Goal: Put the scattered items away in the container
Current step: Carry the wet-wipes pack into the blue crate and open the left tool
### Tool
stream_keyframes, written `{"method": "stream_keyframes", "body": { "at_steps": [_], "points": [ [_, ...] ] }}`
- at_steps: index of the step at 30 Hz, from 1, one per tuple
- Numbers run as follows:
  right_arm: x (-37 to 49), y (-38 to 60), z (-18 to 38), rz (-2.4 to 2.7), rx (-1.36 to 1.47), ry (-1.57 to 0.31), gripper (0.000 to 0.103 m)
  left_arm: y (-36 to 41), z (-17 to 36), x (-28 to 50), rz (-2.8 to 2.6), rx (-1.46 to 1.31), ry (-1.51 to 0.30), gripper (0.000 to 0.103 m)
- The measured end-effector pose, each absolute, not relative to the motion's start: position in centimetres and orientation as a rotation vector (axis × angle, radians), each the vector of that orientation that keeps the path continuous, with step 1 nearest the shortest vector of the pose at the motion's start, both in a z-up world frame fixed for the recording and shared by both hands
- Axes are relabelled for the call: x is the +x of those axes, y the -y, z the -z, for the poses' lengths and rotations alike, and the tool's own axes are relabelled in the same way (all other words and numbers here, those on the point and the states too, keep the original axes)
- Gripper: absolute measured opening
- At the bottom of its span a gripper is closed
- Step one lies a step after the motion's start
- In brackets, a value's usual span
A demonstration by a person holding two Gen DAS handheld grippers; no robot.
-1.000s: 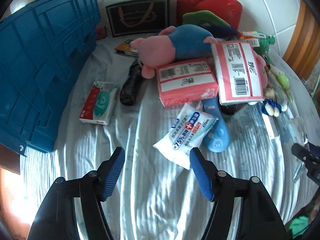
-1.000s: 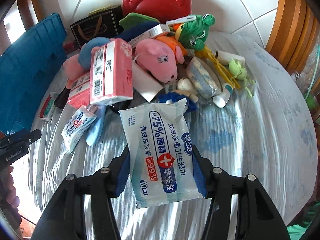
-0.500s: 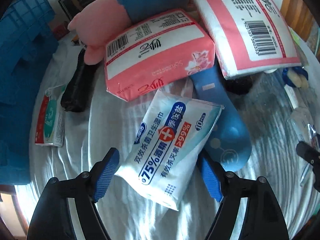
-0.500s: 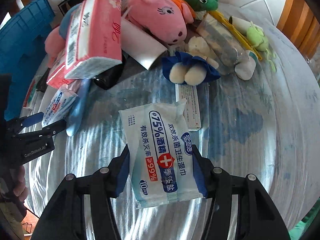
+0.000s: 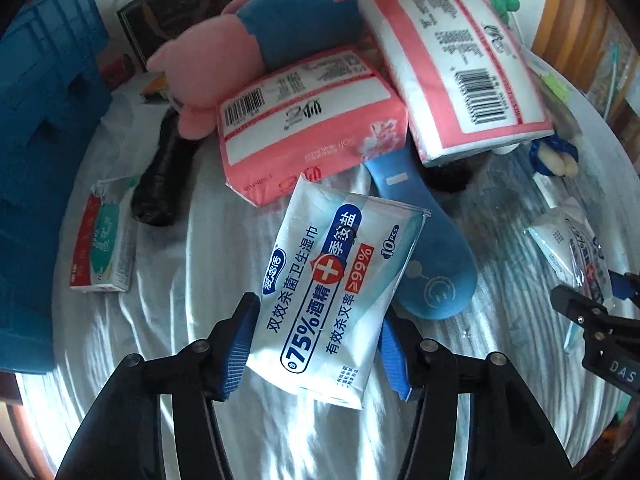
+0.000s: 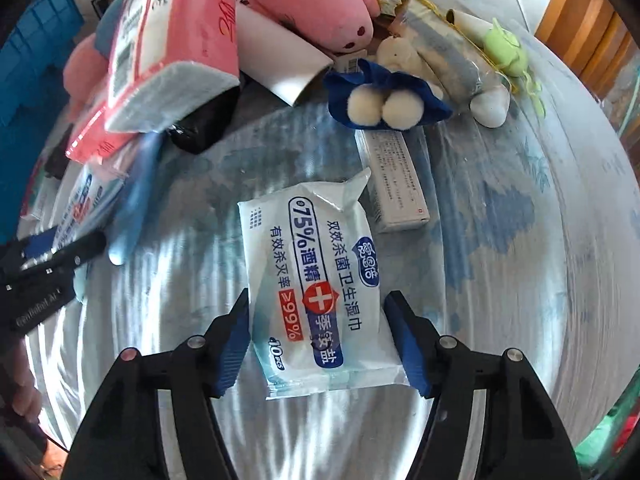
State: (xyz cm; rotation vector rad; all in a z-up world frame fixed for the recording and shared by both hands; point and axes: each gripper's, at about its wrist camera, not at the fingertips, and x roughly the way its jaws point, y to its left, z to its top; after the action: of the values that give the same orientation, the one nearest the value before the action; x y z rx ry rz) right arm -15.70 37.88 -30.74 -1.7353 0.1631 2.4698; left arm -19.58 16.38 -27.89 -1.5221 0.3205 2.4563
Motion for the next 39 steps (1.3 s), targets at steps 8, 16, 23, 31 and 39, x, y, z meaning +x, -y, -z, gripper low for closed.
{"method": "stream_keyframes", "body": {
  "at_steps": [8, 16, 23, 31, 39],
  "points": [
    [-13.4, -34.8, 23.8, -2.637, -1.546, -0.111, 0.064, -13.1, 20.2, -17.7, -2.638, -1.378, -0.237, 0.056],
    [-13.2, -29.2, 13.7, -2.924, -1.322, 0.016, 0.064, -9.1, 12.0, -15.4, -2.842, -1.199, -0.139, 0.056],
    [-12.3, -22.9, 5.3, -3.199, -1.07, 0.176, 0.064, -3.1, 4.4, -12.2, -3.096, -0.991, -0.054, 0.056],
    [-12.7, -11.8, -1.7, -3.435, -0.858, 0.306, 0.064, 7.7, -1.4, -11.8, -3.314, -0.827, -0.011, 0.056],
    [-16.1, 2.2, -3.3, -3.546, -0.847, 0.305, 0.064, 21.3, -2.6, -14.6, -3.41, -0.874, -0.008, 0.056]
  ]
}}
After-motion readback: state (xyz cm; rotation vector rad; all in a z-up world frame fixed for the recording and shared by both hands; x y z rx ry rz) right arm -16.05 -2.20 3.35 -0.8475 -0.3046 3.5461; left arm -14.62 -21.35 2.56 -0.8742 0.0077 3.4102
